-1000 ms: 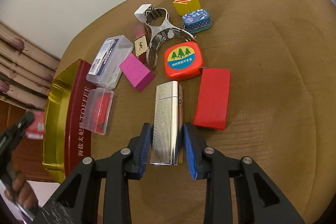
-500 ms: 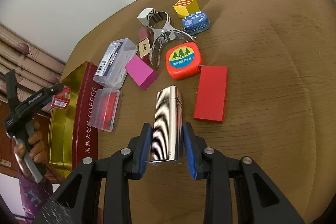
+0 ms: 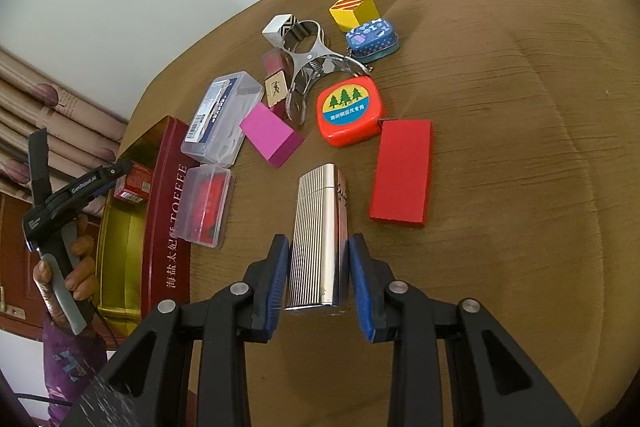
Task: Organize rigid objects
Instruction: 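Release cream box into gold tin with left tool while right tool grasps silver lighter, then lower the silver lighter into the tin beside the box and open the right tool, then grasp the clear plastic case with red contents with the left tool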
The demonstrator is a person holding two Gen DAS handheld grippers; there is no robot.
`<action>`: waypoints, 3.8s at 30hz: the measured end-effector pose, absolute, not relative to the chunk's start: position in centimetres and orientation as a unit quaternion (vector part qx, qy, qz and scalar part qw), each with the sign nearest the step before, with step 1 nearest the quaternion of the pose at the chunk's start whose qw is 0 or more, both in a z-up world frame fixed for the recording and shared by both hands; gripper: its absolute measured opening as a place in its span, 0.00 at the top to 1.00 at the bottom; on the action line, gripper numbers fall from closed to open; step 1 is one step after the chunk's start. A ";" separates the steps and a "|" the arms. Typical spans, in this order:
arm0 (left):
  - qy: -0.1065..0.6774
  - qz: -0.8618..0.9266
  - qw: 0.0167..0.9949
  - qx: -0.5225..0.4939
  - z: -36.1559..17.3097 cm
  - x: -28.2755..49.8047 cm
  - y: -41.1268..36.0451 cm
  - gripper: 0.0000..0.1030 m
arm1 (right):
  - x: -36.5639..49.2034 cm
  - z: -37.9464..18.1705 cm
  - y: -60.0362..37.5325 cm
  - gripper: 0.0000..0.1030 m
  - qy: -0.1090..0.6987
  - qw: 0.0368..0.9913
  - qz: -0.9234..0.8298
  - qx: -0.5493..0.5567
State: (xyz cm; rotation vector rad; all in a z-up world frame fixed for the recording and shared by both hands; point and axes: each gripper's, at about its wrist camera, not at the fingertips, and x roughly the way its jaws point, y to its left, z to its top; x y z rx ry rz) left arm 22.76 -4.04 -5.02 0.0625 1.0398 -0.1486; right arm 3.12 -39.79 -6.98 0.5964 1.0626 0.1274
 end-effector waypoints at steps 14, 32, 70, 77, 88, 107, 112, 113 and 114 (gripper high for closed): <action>0.457 -0.041 0.881 -0.113 1.5 10.7 1.5 0.49 | 2.5 -4.9 -40.0 0.79 0.480 0.827 0.067 0.284; 0.477 -0.056 0.870 -0.110 -0.6 2.3 -0.6 0.49 | 1.8 -2.5 -37.8 0.81 0.474 0.819 0.114 0.304; 0.439 0.025 0.895 -0.076 -1.5 3.5 2.2 0.48 | 12.6 1.7 -17.9 0.68 0.396 0.894 0.177 0.115; 0.425 -0.007 0.903 -0.056 -0.5 2.4 0.3 0.48 | 3.0 1.5 -28.0 0.55 0.347 0.928 0.098 0.097; 0.441 -0.172 0.881 -0.013 1.7 1.0 -8.2 0.48 | -7.2 -7.2 -43.3 0.53 0.413 0.902 -0.042 0.116; 0.447 -0.251 0.858 0.034 3.2 4.6 -16.5 0.48 | -3.2 -5.8 -41.0 0.37 0.387 0.907 0.002 0.165; 0.495 -0.280 0.822 0.040 1.0 8.6 -20.8 0.48 | -4.3 -6.5 -43.6 0.37 0.391 0.904 -0.015 0.175; 0.501 -0.276 0.819 0.048 0.5 9.3 -21.5 0.48 | -4.5 -6.7 -44.2 0.37 0.390 0.902 -0.019 0.181; 0.506 -0.269 0.818 0.054 0.1 9.9 -22.0 0.48 | -4.7 -6.9 -44.8 0.37 0.392 0.900 -0.022 0.189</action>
